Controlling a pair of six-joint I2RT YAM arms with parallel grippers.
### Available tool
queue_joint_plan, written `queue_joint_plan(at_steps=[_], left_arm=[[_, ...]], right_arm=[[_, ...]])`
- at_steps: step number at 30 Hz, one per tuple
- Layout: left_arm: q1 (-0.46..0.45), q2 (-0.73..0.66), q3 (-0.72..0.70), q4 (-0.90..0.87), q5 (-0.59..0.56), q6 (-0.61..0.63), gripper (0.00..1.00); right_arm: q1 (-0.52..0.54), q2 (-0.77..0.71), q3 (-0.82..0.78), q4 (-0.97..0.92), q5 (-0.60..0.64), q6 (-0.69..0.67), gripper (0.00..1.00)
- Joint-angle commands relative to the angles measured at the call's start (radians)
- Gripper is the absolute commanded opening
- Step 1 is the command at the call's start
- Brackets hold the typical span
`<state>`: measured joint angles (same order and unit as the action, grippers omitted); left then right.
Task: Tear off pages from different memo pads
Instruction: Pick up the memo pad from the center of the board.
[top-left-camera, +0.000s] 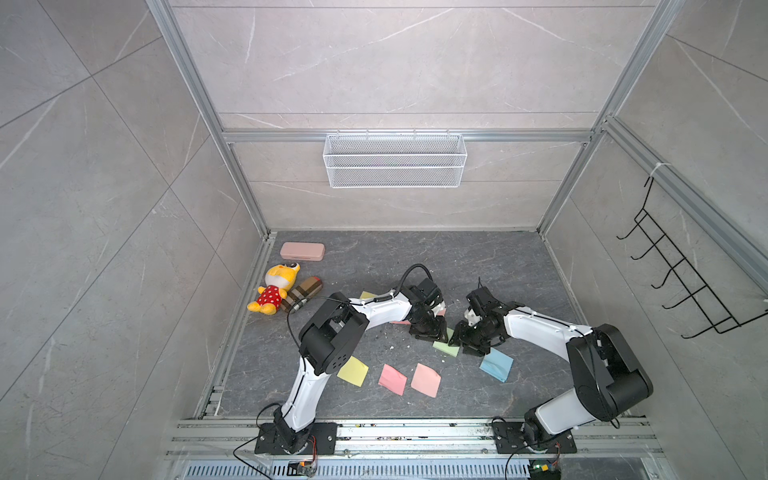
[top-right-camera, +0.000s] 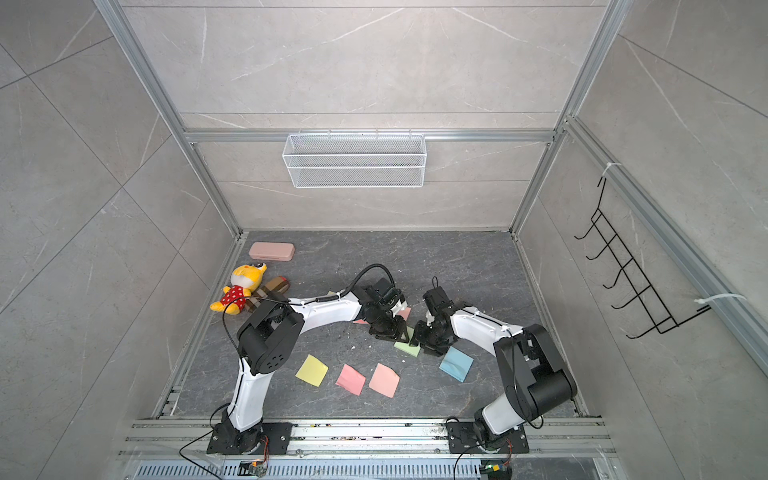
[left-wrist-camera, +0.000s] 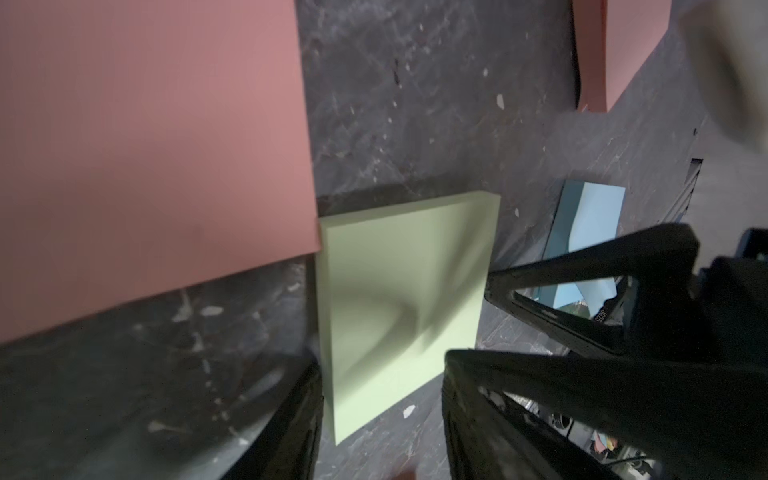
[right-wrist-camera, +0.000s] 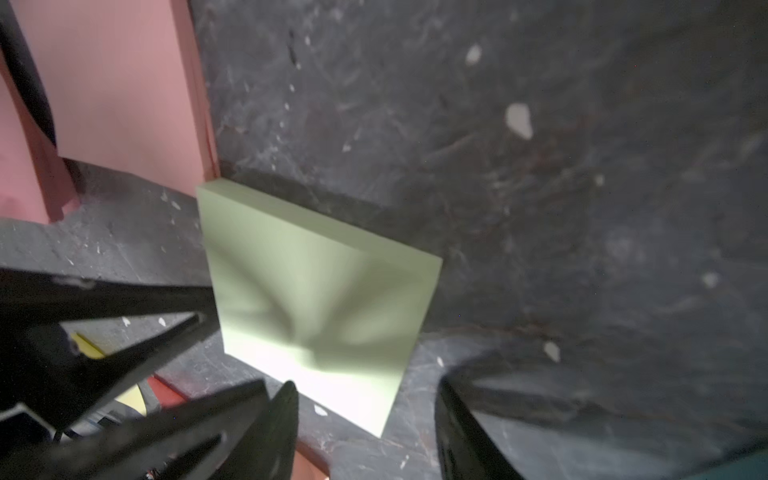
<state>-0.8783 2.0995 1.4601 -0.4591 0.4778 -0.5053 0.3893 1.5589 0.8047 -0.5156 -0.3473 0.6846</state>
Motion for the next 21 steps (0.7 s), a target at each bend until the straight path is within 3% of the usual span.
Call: queue_joint_plan(at_steps=[1,12,17,21], left_arm=[[-0.019,-0.084,-0.006,0.021,0.049,-0.024,0.48],[-0.019,-0.106,0.024,0.020,0.061,-0.024,0.48],[0.005,-0.106,-0.023,-0.022,-0.024,-0.005,0.48],[0.023,-0.047,-0.025,-0.006,-0.003,-0.014,0.45]], right_arm=[[-0.004,0.030,0.032,-0.006,0.006,-0.031,0.54],[-0.011,0.038,0.048,-0.025,0.022,-0.066,0.54],[-0.011,0.020,0.039,-0.026,0.014,-0.086,0.47],[-0.011,0.037,0.040,-0.017,-0.001,-0.110,0.47]])
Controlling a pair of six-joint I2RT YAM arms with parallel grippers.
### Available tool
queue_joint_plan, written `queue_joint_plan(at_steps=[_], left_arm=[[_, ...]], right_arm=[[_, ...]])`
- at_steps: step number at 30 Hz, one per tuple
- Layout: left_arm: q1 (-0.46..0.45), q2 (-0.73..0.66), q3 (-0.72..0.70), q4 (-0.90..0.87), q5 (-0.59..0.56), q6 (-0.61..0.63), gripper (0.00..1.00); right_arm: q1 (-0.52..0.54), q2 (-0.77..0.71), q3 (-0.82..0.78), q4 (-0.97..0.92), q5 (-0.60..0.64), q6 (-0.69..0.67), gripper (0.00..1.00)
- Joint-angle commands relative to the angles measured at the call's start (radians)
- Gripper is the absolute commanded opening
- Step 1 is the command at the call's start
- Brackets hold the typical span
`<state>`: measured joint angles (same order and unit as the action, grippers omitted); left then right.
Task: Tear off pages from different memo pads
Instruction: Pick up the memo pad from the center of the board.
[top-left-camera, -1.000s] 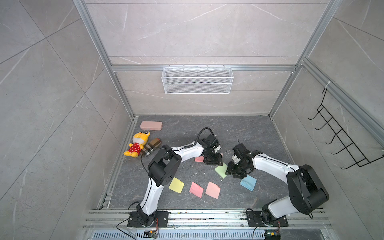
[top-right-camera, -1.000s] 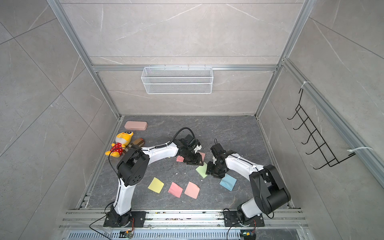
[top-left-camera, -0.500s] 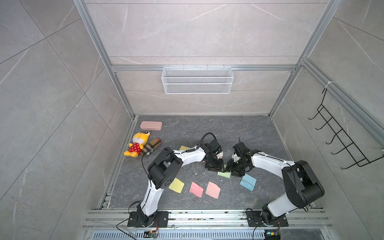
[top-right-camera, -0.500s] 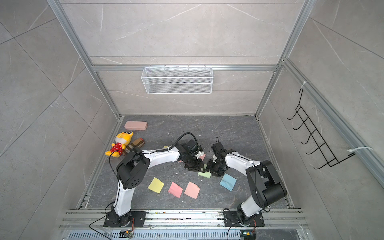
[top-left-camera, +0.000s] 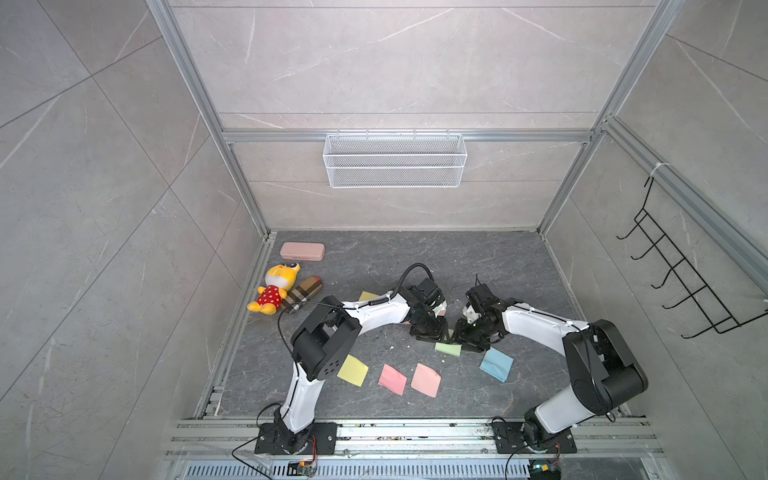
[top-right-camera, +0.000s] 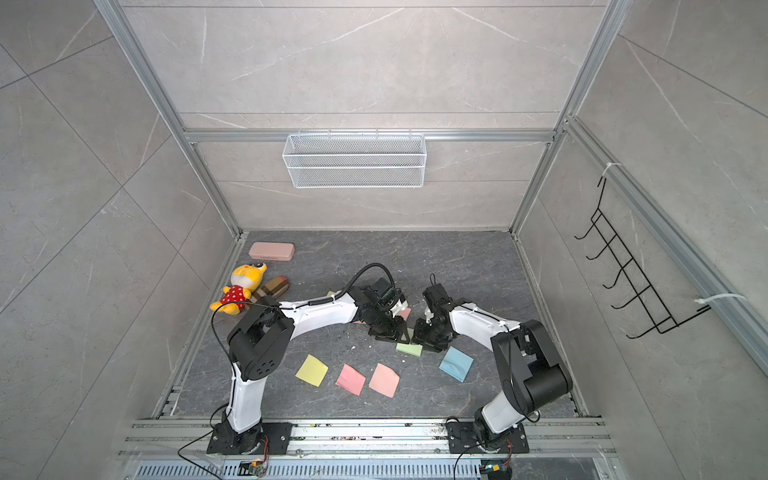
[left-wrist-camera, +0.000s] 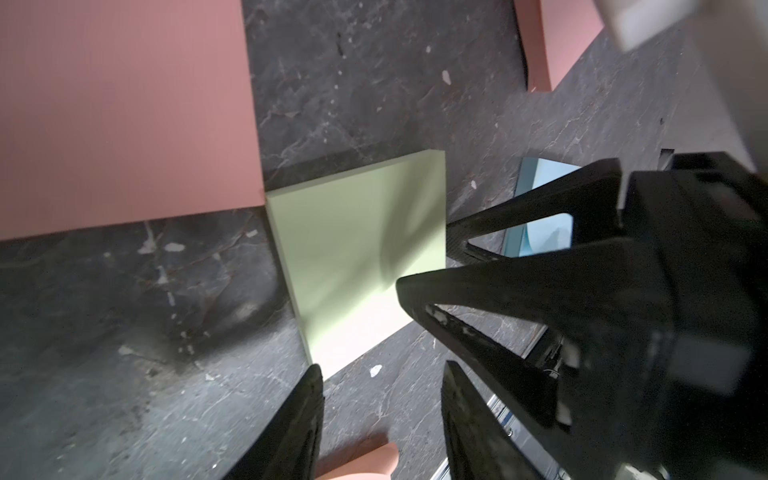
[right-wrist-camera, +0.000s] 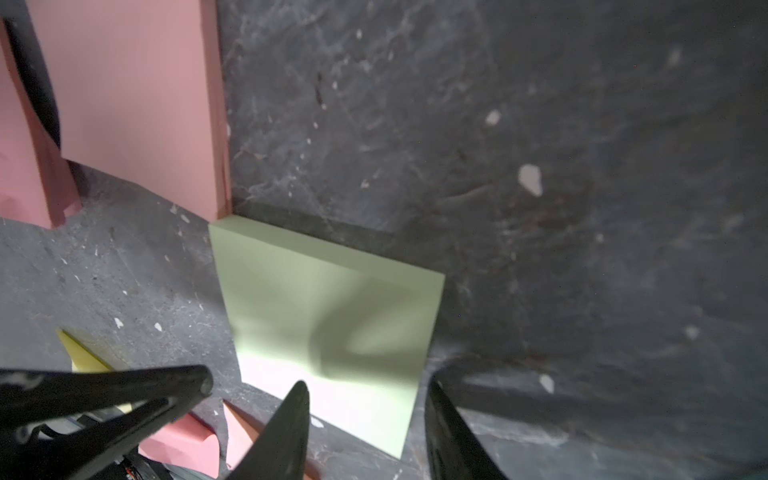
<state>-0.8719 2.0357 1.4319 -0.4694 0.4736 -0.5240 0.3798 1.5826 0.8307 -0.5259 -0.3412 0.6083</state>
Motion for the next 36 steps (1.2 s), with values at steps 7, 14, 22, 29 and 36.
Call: queue_joint_plan(at_steps=[7,14,22,29,36], left_arm=[[0.014,0.026,-0.027,0.038,0.035,0.000,0.35],[0.014,0.034,-0.022,0.043,0.051,-0.003,0.29],[0.017,0.026,-0.037,0.035,0.046,0.002,0.29],[0.016,0.031,-0.044,0.037,0.048,0.000,0.27],[0.027,-0.014,-0.065,0.048,0.049,-0.011,0.28]], right_arm=[[0.000,-0.090,0.016,0.041,-0.138,-0.024,0.35],[0.000,-0.068,0.022,0.022,-0.151,-0.022,0.26],[-0.004,-0.057,-0.005,0.015,-0.087,0.017,0.31],[-0.010,-0.084,-0.033,0.053,-0.092,0.045,0.22],[-0.016,-0.098,-0.088,0.130,-0.118,0.099,0.05]])
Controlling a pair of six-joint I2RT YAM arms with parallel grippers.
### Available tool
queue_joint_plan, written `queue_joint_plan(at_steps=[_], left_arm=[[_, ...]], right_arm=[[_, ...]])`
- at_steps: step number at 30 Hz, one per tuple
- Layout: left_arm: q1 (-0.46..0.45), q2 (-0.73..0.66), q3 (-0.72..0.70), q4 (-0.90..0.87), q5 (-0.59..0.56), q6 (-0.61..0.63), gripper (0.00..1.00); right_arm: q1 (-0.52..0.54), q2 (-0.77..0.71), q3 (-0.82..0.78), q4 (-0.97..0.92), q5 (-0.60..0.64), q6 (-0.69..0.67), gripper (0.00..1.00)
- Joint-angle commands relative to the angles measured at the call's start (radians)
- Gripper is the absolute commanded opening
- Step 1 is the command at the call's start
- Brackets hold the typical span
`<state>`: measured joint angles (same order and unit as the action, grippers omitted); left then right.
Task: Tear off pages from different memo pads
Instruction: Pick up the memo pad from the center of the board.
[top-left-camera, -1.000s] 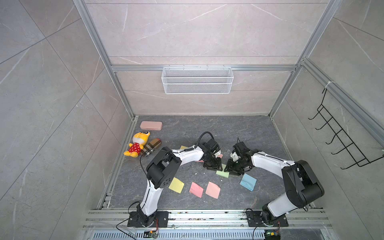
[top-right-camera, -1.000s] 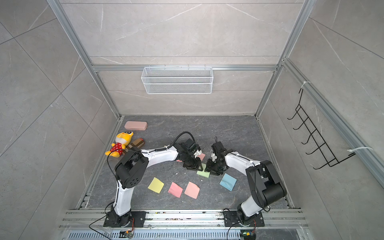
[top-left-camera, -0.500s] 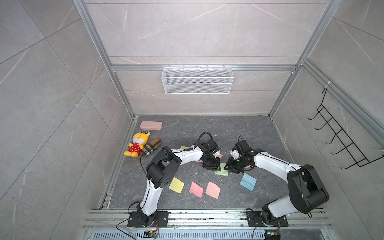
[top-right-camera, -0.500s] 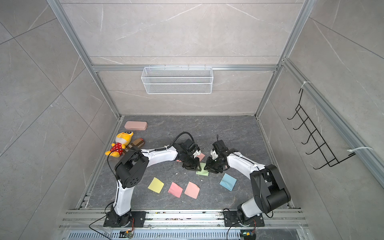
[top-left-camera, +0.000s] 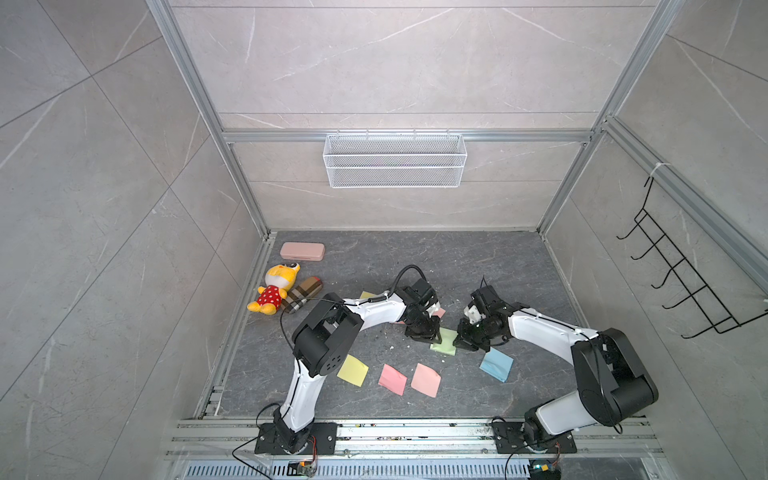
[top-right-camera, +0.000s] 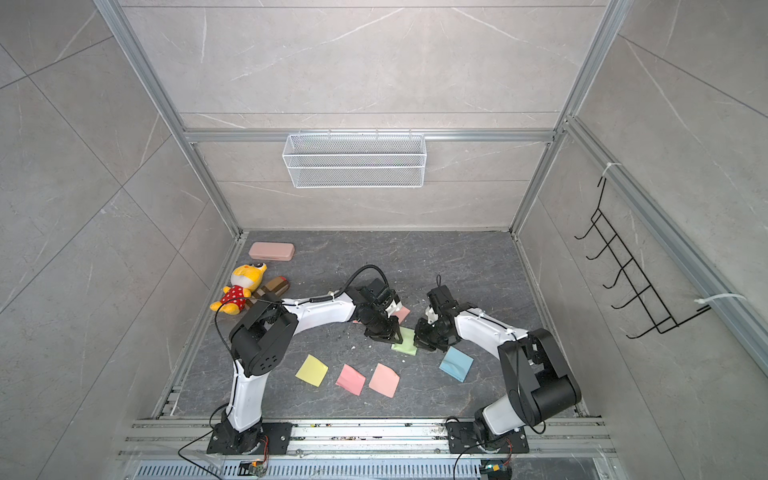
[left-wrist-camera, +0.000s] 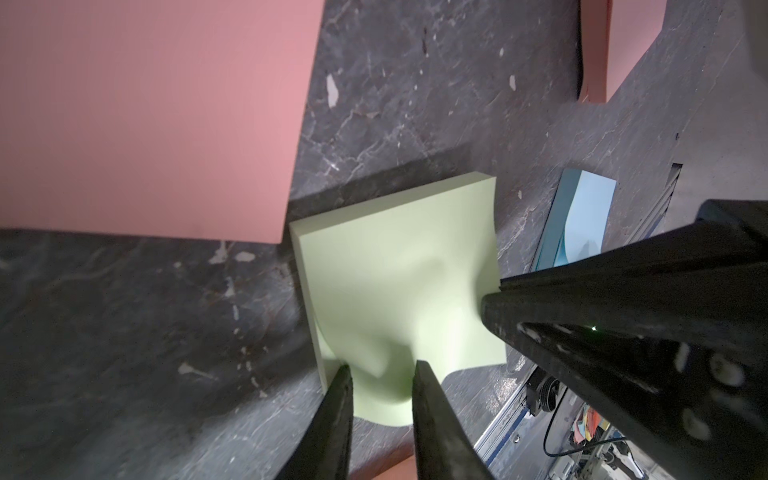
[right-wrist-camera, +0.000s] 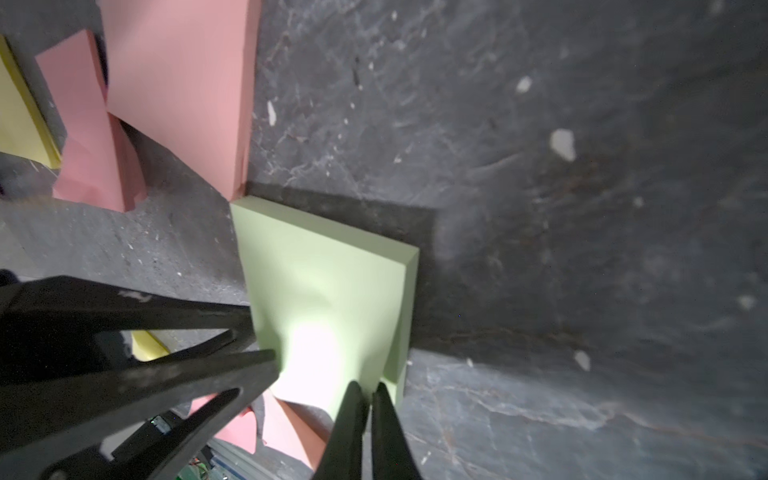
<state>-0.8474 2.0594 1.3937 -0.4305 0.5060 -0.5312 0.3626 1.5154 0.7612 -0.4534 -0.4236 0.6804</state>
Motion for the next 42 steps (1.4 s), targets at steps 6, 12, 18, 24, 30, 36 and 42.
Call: queue_joint_plan(at_steps=[6,12,18,24,30,36,42], left_arm=[[0.096,-0.237,-0.240,0.334,0.165,-0.128,0.42],[0.228,-0.317,-0.475,0.823,0.302,-0.397,0.60],[0.257,-0.291,-0.533,1.083,0.338,-0.541,0.66],[0.257,-0.255,-0.559,1.249,0.337,-0.626,0.73],[0.255,-0.265,-0.569,1.314,0.336,-0.650,0.71],[0.255,-0.270,-0.562,1.415,0.386,-0.718,0.50],[0.255,-0.285,-0.563,1.406,0.424,-0.719,0.40]], right_arm=[[-0.004,-0.114,-0.038,0.086,-0.128,0.040,0.00],[-0.004,-0.187,-0.020,0.102,-0.234,0.092,0.00],[0.004,-0.226,0.063,0.047,-0.303,0.100,0.00],[0.021,-0.240,0.147,0.015,-0.349,0.114,0.00],[0.036,-0.240,0.195,0.043,-0.378,0.155,0.00],[0.036,-0.227,0.203,0.039,-0.362,0.152,0.00],[0.036,-0.223,0.196,0.051,-0.359,0.159,0.00]])
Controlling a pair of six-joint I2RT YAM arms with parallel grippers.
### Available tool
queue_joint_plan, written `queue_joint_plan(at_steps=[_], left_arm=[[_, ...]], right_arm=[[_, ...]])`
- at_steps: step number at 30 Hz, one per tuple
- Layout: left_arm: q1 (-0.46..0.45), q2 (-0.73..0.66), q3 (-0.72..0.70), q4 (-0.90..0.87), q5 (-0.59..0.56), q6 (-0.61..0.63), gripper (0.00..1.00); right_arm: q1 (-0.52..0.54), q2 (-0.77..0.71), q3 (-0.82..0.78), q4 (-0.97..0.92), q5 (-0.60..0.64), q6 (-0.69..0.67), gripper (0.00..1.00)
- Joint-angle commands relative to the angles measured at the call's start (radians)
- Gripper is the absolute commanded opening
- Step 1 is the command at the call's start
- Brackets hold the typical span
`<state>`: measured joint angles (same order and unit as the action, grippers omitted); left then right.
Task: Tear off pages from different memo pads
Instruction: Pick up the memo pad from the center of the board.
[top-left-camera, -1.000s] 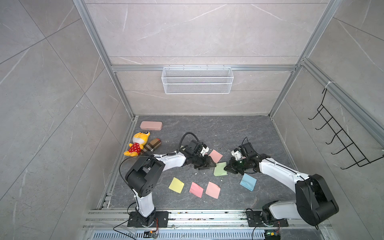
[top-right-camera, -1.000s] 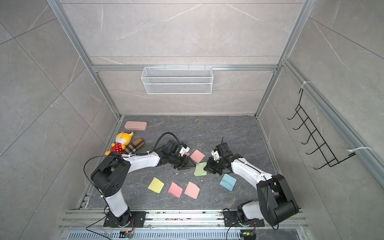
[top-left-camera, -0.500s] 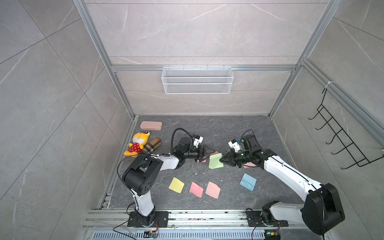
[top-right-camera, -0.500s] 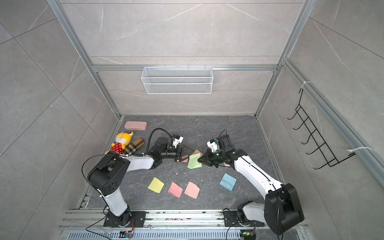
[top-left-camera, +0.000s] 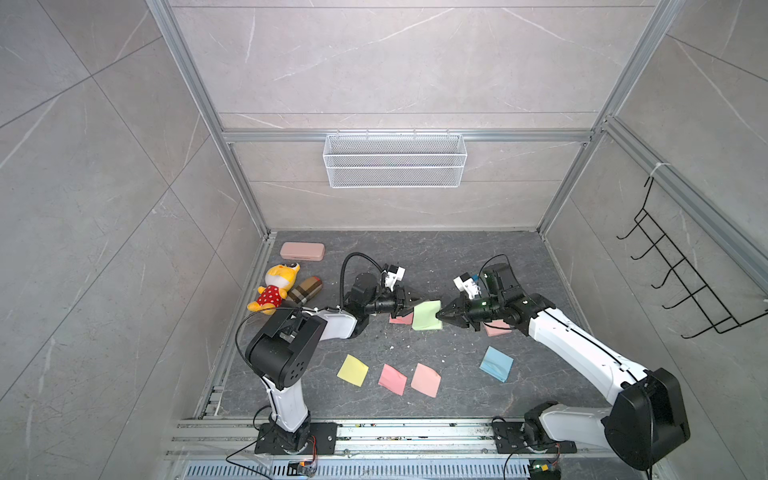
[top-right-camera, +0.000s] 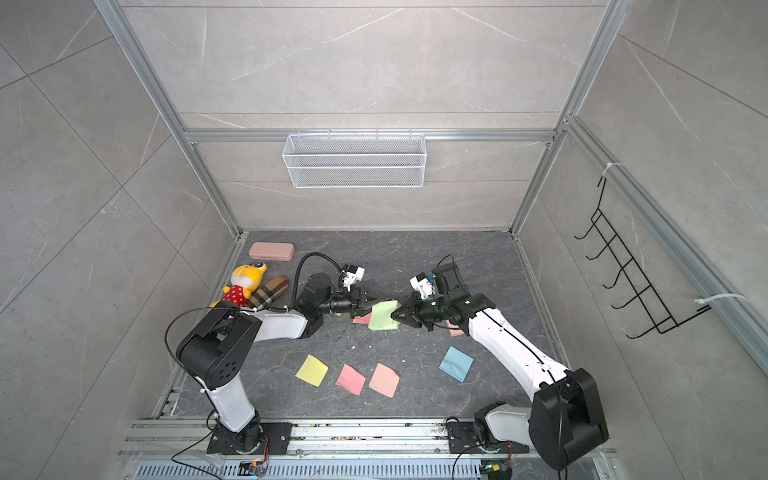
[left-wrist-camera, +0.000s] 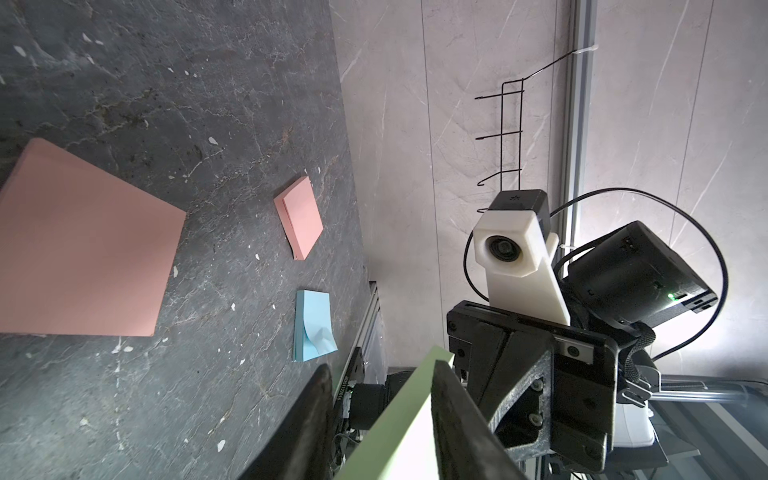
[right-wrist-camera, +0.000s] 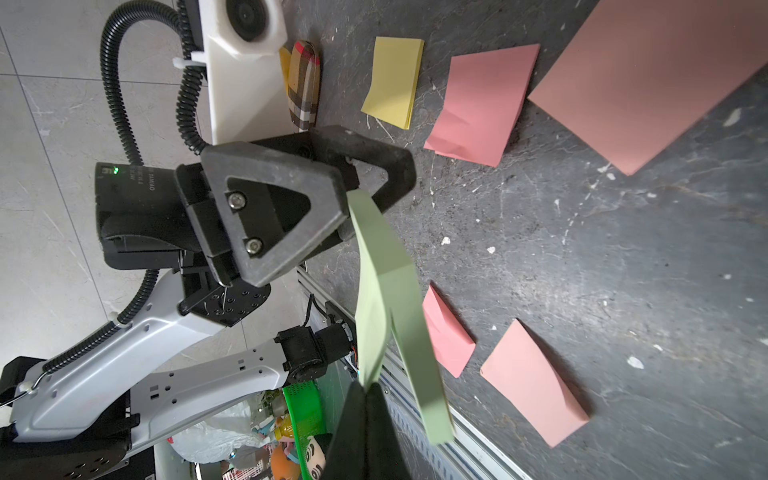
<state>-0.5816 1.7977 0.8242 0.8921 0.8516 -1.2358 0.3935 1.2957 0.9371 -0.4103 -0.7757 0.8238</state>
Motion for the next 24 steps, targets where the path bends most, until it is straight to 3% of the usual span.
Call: queue_joint_plan(at_steps=[1,6,10,15,24], left_arm=[[-0.011,-0.025,0.003,0.081,0.081,-0.012,0.41],[-0.011,-0.043,-0.028,0.097,0.096,-0.001,0.56],[-0.011,-0.049,-0.060,0.164,0.107,-0.011,0.56],[-0.009,-0.024,-0.065,0.264,0.119,-0.073,0.44],[0.005,0.017,-0.042,0.353,0.127,-0.152,0.13]], right_arm=[[0.007,-0.003,0.020,0.009,-0.007,0.017,0.00],[0.003,-0.008,0.011,0.033,-0.012,0.038,0.00],[-0.002,-0.010,-0.003,0.093,-0.037,0.091,0.00],[-0.003,-0.004,0.008,0.084,-0.043,0.082,0.00],[-0.005,-0.006,-0.007,0.077,-0.048,0.071,0.00]])
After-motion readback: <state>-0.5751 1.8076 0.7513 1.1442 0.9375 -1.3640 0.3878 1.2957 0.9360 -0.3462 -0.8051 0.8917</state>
